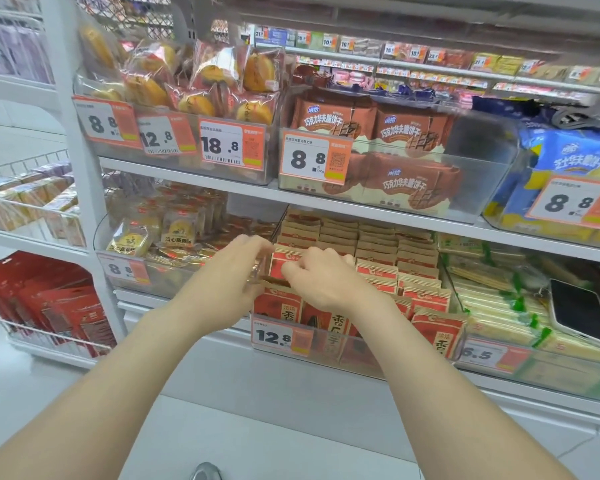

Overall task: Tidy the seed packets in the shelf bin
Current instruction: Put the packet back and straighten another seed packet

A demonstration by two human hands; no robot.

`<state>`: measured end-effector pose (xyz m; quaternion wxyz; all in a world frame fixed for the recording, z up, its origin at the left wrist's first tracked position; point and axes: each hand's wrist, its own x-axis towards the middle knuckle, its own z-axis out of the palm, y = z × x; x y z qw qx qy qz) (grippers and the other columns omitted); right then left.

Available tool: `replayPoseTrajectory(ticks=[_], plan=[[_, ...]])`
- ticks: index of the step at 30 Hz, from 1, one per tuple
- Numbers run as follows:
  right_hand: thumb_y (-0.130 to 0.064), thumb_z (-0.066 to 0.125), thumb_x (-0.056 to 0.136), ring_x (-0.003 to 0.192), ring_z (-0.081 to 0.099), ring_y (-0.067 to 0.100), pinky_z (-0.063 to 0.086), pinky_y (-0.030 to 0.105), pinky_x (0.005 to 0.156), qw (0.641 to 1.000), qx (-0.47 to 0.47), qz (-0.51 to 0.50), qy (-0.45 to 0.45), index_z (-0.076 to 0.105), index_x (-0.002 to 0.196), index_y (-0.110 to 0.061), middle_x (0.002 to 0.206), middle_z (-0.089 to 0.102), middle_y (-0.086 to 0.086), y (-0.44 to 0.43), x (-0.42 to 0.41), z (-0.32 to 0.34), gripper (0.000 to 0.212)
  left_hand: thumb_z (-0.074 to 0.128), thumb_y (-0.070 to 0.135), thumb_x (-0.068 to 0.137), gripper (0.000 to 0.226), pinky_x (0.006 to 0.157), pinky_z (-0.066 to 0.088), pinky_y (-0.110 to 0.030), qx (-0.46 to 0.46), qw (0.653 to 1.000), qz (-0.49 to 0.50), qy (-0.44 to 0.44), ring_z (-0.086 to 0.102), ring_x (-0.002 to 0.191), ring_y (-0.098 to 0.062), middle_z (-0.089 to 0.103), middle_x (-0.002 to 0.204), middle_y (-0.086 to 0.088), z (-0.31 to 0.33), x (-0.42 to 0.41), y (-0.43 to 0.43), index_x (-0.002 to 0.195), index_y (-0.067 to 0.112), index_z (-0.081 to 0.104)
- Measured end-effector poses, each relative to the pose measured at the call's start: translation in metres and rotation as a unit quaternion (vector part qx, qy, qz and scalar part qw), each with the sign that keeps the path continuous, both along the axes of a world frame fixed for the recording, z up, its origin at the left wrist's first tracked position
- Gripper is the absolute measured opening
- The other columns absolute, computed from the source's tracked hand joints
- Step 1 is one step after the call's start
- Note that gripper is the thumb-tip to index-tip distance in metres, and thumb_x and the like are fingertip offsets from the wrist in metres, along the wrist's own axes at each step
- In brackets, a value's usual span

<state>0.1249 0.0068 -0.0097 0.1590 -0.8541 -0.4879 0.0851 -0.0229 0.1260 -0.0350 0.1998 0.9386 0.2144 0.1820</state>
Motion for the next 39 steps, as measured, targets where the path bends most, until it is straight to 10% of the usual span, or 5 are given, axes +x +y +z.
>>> replayPoseTrajectory(ticks=[9, 17, 26, 33, 39], plan=[[-0.020, 0.059, 0.094, 0.129, 0.059, 0.031, 0.041, 0.049, 0.115, 0.984, 0.144, -0.103, 0.016, 0.064, 0.143, -0.027, 0.128, 0.074, 0.000, 0.009, 0.008, -0.019, 0.050, 0.063, 0.016, 0.100, 0.022, 0.093, 0.058, -0.042, 0.007, 0.996, -0.014, 0.091, 0.067, 0.098, -0.013, 0.074, 0.103, 0.010, 0.002, -0.001, -0.004, 0.114, 0.025, 0.076], [-0.037, 0.066, 0.102, 0.123, 0.050, 0.029, 0.030, 0.048, 0.101, 0.992, 0.065, -0.059, -0.089, 0.080, 0.102, -0.033, 0.113, 0.074, -0.004, 0.014, 0.016, -0.021, 0.015, 0.052, 0.024, 0.105, 0.039, 0.090, 0.059, -0.036, -0.021, 0.991, -0.029, 0.128, 0.069, 0.098, -0.007, 0.076, 0.111, 0.014, 0.005, -0.002, -0.012, 0.142, 0.032, 0.066], [-0.023, 0.049, 0.113, 0.078, 0.068, 0.035, 0.051, 0.043, 0.059, 0.914, 0.361, 0.009, -0.185, 0.055, 0.112, -0.012, 0.098, 0.069, 0.006, -0.012, 0.019, -0.007, 0.013, 0.027, 0.052, 0.083, 0.069, 0.088, 0.058, -0.047, -0.062, 0.995, 0.024, 0.077, 0.071, 0.101, -0.035, 0.077, 0.103, -0.017, 0.017, -0.001, -0.021, 0.101, 0.004, 0.073], [-0.015, 0.042, 0.115, 0.076, 0.060, 0.015, 0.050, 0.035, 0.060, 0.804, 0.581, -0.036, -0.121, 0.048, 0.126, -0.005, 0.101, 0.060, -0.002, -0.055, 0.016, 0.023, 0.016, 0.051, 0.019, 0.102, 0.028, 0.073, 0.055, -0.036, -0.031, 0.977, 0.157, -0.139, 0.066, 0.073, -0.013, 0.076, 0.088, 0.009, 0.026, 0.010, -0.035, 0.100, 0.027, 0.078], [-0.010, 0.051, 0.109, 0.060, 0.058, 0.009, 0.041, 0.026, 0.051, 0.842, 0.528, -0.050, -0.103, 0.055, 0.120, -0.012, 0.076, 0.056, -0.016, -0.111, 0.003, 0.019, 0.012, 0.064, 0.018, 0.104, 0.009, 0.068, 0.044, -0.014, -0.075, 0.952, 0.064, -0.288, 0.063, 0.079, -0.005, 0.068, 0.083, 0.012, 0.045, 0.027, -0.089, 0.096, 0.023, 0.063]])
